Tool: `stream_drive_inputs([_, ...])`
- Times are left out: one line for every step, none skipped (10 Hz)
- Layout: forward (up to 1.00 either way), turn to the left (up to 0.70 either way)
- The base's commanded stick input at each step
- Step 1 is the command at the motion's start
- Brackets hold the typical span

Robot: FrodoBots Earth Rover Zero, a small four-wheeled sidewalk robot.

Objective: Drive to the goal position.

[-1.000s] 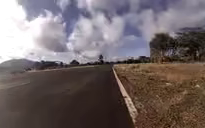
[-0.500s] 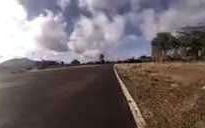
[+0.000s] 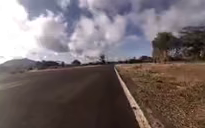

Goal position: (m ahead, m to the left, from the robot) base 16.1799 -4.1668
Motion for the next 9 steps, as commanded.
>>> stream_drive_inputs([0.5,-0.02])
stream_drive_inputs([0.5,0.0])
stream_drive_inputs([0.5,0.0])
stream_drive_inputs([0.5,0.0])
stream_drive_inputs([0.5,0.0])
stream_drive_inputs([0.5,0.0])
stream_drive_inputs([0.5,0.0])
stream_drive_inputs([0.5,0.0])
stream_drive_inputs([0.5,0.0])
